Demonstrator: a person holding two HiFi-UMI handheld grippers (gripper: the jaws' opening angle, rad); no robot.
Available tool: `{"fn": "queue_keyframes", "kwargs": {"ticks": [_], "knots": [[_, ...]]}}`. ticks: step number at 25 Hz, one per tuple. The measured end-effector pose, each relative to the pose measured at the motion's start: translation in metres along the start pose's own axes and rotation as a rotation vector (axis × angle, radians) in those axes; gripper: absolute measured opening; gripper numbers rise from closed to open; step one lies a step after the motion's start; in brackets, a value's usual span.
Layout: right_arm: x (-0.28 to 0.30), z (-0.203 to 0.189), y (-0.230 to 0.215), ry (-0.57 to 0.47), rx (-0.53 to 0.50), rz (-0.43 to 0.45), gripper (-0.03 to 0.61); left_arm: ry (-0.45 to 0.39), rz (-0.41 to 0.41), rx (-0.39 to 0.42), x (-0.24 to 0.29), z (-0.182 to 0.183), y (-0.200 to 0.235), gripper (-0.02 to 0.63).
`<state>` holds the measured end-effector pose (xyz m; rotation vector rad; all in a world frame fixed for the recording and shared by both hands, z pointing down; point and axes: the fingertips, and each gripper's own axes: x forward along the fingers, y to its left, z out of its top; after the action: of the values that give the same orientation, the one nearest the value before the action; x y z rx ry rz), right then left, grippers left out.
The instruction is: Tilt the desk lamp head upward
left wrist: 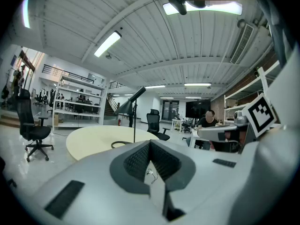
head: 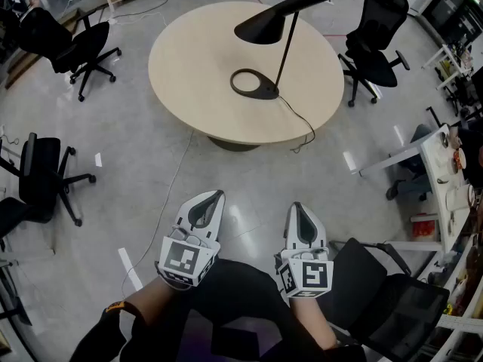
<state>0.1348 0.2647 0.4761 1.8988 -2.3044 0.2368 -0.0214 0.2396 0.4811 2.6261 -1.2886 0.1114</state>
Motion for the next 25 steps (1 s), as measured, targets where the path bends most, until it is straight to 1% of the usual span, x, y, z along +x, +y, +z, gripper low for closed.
{"fn": "queue_keyframes", "kwargs": {"ticks": [5,8,11,14,20,25], "knots": [[0.09,0.032,0.025,0.005,0.006,-0.025,0.009,0.004,-0.051,-0.001,0.047,0.034,0.081,0.043],[0.135,0.055,0.024,-0.004,0.006,-0.042,0.009,-0.01,-0.071,0.0,0.078,0.059,0.114,0.043],[0.168,0.079,0.024,-0.027,-0.006,-0.063,0.009,-0.018,-0.089,0.01,0.102,0.081,0.141,0.043],[0.196,0.103,0.028,-0.063,-0.03,-0.06,0.009,-0.043,-0.12,0.023,0.122,0.094,0.161,0.043],[0.234,0.132,0.023,-0.094,-0.058,-0.045,0.009,-0.075,-0.128,0.005,0.155,0.115,0.184,0.043],[0.278,0.163,0.002,-0.131,-0.088,0.007,0.009,-0.095,-0.088,0.008,0.199,0.134,0.203,0.043]]}}
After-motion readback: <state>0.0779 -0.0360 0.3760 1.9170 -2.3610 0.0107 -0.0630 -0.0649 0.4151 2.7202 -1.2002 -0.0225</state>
